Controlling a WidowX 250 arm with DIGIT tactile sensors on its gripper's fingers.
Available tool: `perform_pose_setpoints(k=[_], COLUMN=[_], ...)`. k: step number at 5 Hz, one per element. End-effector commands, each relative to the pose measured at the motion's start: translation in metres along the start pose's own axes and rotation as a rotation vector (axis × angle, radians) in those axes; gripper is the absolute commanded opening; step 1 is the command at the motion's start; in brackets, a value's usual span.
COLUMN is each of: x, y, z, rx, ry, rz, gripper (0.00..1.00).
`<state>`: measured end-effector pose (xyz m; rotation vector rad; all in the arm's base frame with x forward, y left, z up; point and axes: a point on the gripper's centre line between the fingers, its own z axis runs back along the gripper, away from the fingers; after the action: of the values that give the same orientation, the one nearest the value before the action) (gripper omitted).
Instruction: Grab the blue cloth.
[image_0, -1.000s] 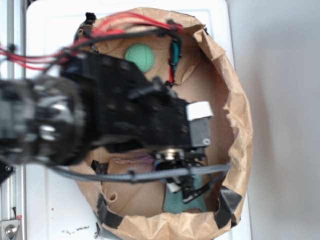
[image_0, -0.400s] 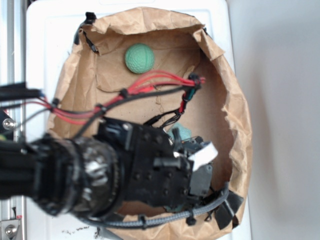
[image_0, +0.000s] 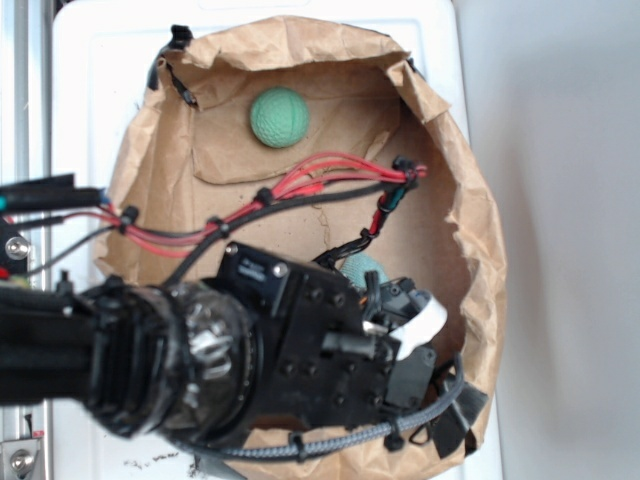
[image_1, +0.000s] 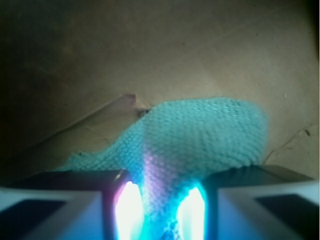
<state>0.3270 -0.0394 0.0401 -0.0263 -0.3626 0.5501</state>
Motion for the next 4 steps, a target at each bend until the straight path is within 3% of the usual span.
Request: perform_pose_setpoints(k=[1, 3, 4], x=[0.039, 0.067, 0.081], y=[0.000, 0.018, 0.040], z=[0.041, 0.086, 0.112], rx=[-0.065, -0.065, -0.071], ry=[-0.014, -0.001, 0.036], rz=[0.026, -0.064, -0.087], gripper=[0.00, 0.00, 0.00])
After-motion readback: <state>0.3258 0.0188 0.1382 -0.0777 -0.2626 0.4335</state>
